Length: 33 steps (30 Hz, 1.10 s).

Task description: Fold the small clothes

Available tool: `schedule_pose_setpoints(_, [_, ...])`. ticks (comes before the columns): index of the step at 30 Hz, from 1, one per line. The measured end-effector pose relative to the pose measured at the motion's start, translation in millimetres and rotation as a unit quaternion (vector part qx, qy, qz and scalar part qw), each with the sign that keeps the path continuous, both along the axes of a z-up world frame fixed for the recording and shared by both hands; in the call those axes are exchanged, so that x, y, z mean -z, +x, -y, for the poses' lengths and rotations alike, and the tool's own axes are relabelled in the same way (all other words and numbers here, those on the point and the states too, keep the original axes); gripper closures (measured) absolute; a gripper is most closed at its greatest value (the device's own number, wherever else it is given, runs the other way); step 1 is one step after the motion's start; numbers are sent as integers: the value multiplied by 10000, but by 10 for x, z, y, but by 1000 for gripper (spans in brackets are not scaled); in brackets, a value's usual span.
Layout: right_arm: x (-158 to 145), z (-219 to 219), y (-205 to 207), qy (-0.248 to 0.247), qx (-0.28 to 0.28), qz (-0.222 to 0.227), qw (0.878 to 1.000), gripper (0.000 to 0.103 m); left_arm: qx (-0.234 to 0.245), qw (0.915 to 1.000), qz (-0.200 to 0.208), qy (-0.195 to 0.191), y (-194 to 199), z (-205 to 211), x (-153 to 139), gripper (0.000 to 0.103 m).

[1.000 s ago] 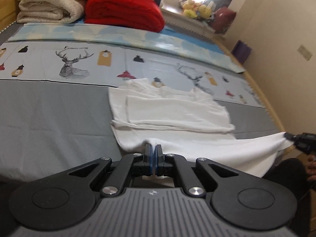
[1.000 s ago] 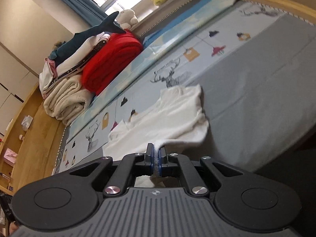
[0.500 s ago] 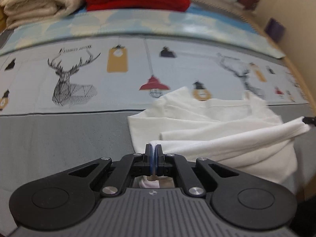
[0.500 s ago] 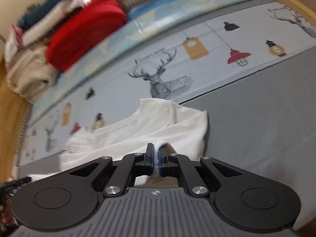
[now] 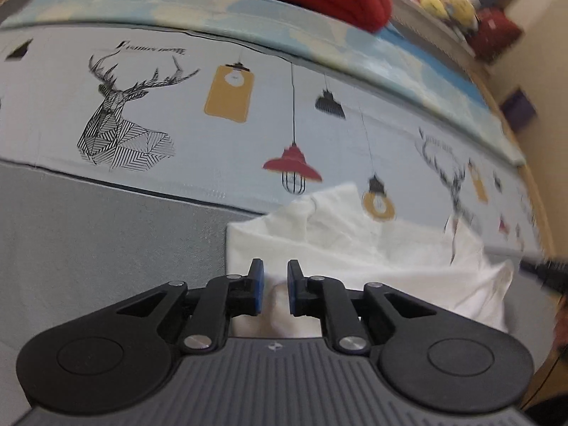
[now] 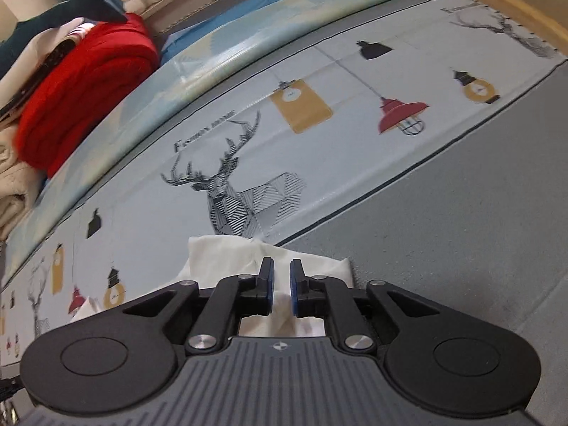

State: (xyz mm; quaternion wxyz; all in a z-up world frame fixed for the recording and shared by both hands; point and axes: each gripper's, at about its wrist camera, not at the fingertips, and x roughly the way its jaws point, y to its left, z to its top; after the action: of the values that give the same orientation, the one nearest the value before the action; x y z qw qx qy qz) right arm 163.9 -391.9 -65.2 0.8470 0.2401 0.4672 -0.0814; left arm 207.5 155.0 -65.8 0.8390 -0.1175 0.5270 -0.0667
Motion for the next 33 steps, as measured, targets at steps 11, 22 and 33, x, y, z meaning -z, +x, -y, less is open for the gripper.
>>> schedule_pose_setpoints(11, [178, 35, -207, -215, -982, -480, 9938, 78, 405, 9928, -630, 931, -201, -35, 246, 81])
schedule_pose_setpoints(22, [477, -370, -6, -863, -1820, -862, 9757, 73, 1022, 9903, -431, 843, 172, 385, 455, 73])
schedule_pose_setpoints(33, [488, -323, 333, -453, -1411, -356, 9883, 65, 736, 9958, -246, 486, 369, 395, 445, 64])
